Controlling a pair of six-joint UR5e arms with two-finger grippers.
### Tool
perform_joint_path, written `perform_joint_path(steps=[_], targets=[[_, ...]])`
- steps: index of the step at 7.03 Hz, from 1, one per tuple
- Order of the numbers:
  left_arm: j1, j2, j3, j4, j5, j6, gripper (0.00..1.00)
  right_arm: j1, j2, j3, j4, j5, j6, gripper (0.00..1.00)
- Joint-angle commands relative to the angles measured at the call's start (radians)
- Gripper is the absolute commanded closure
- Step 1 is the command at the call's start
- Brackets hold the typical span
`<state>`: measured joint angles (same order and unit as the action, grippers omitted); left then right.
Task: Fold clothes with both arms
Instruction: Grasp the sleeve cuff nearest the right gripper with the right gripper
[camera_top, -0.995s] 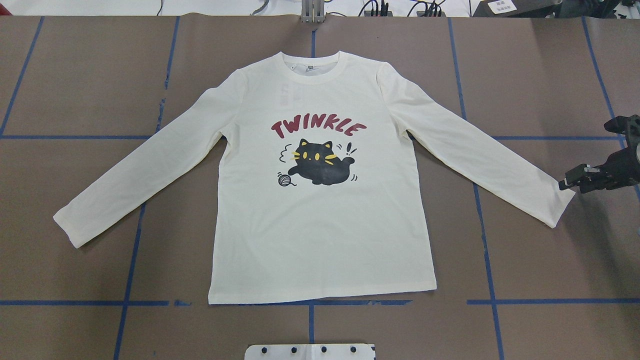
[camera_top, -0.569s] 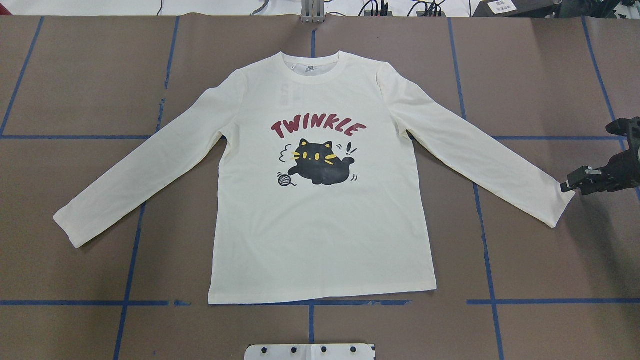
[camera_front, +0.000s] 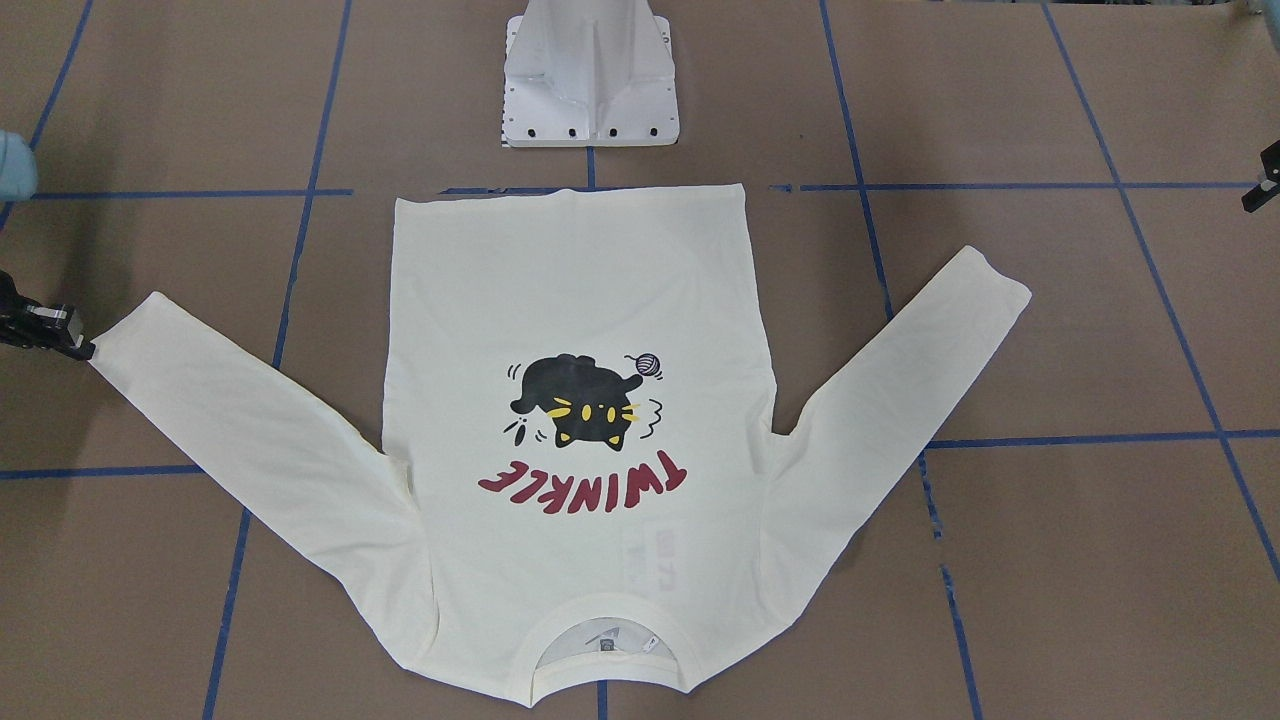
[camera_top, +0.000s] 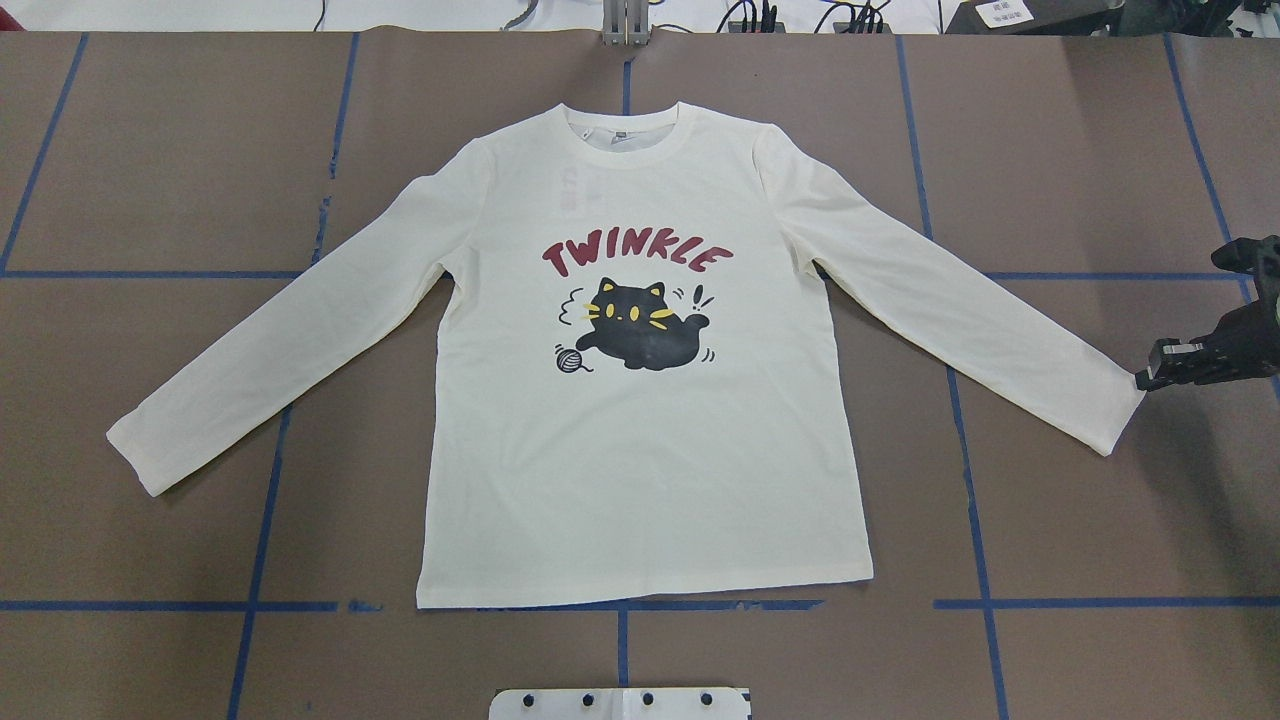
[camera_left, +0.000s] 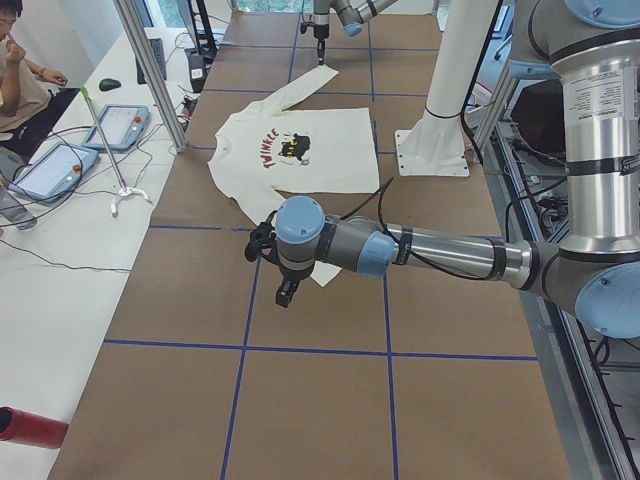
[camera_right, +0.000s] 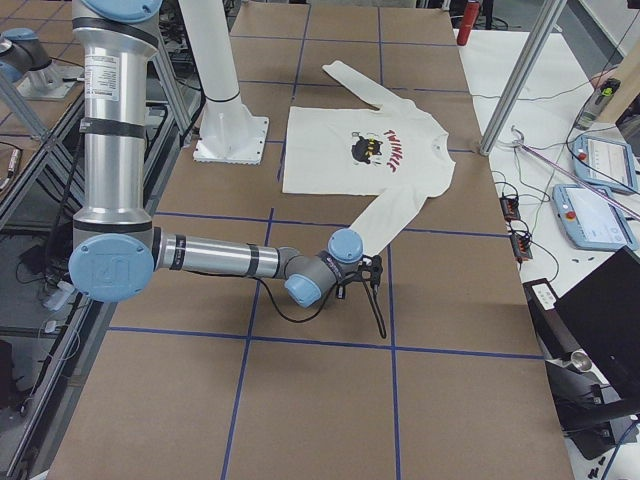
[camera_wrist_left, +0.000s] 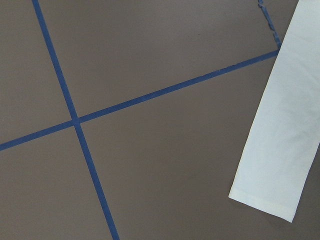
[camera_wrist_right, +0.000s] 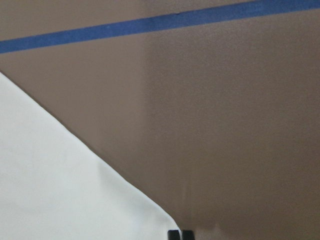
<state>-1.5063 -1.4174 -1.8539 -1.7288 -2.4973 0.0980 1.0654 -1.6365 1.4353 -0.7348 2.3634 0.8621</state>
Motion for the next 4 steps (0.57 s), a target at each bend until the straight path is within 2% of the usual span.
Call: perform_joint_path(steps=[1, 2, 3, 4], targets=[[0.000, -0.003, -0.001, -0.002, 0.002, 0.000, 0.00, 0.001, 0.001, 0.014, 0.000, 0.014, 0.002, 1.00], [0.000, -0.006, -0.001, 0.000, 0.002, -0.001, 0.00, 0.001, 0.009, 0.096, -0.014, 0.096, 0.079, 1.00], [-0.002, -0.014, -0.002, 0.001, 0.000, -0.004, 0.00, -0.004, 0.038, 0.194, -0.021, 0.112, 0.291, 1.00], [0.000, -0.017, -0.002, 0.002, 0.000, -0.004, 0.00, -0.005, 0.152, 0.212, -0.021, 0.114, 0.462, 1.00]])
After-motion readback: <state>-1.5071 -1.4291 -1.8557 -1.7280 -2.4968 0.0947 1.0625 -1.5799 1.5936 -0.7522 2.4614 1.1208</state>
